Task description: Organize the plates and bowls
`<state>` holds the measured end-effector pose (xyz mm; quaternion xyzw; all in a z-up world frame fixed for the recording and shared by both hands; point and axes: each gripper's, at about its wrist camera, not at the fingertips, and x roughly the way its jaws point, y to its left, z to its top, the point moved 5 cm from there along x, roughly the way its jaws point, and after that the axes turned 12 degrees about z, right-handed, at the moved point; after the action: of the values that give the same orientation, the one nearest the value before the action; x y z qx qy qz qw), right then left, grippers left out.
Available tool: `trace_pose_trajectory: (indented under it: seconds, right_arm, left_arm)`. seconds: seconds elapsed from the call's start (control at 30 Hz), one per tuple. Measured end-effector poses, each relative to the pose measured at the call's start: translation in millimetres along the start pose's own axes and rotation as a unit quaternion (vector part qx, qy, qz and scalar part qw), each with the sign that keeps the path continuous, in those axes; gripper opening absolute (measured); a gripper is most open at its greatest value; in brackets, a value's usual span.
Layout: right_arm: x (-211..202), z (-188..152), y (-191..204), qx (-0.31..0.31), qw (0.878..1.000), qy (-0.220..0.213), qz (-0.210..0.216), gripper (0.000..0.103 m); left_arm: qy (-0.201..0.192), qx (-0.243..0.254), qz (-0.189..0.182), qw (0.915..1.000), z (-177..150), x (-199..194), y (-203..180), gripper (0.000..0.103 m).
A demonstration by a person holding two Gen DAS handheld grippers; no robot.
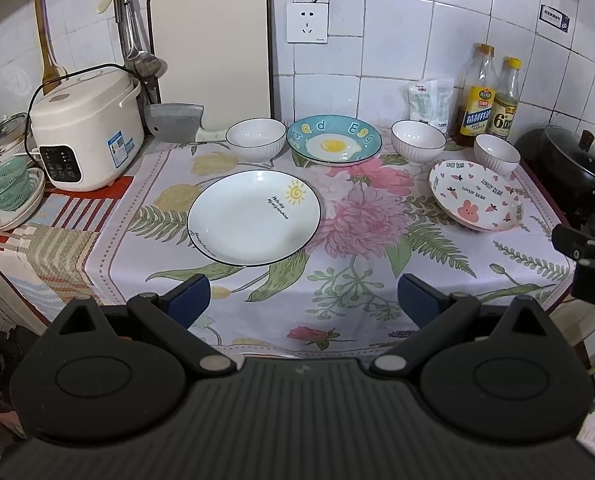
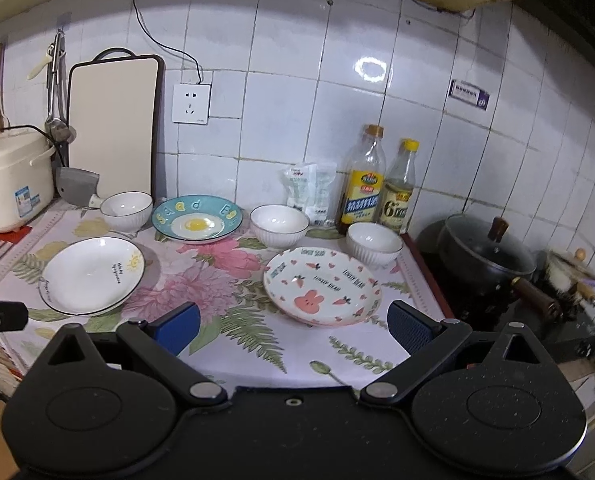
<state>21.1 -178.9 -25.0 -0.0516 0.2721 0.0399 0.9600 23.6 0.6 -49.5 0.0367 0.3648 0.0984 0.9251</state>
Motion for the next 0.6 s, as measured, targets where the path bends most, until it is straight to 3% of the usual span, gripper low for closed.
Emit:
trace_pose_trajectory:
  seconds: [0.27,0.43,0.53,0.6]
  right_arm:
    - [0.1,-0.7,4.5,-0.012,1.0,-0.009,0.01,0.101]
    - [3.8,2.7,11.4,-0.033,0.999,-0.024,0.008,0.101]
    - [8.8,9.6,18.7,-0.038,0.998,-0.039,0.022,0.101]
    - [13.5,14.2,23.7,-0.041,0.997,-0.057,0.035,0.102]
  left_arm:
    - [0.004,0.001,0.0,1.0,-1.8,0.8,2.0,0.101]
    - [0.016,0.001,-0.025,0.9995,1.9,0.9,9.1,0.102]
    - [0.002,-0.005,-0.031,0.9995,11.3,0.9,18.8,0.101]
    - [-0.028,-0.021,-0.044,0.9984,19.5,-0.3,29.3,0.101]
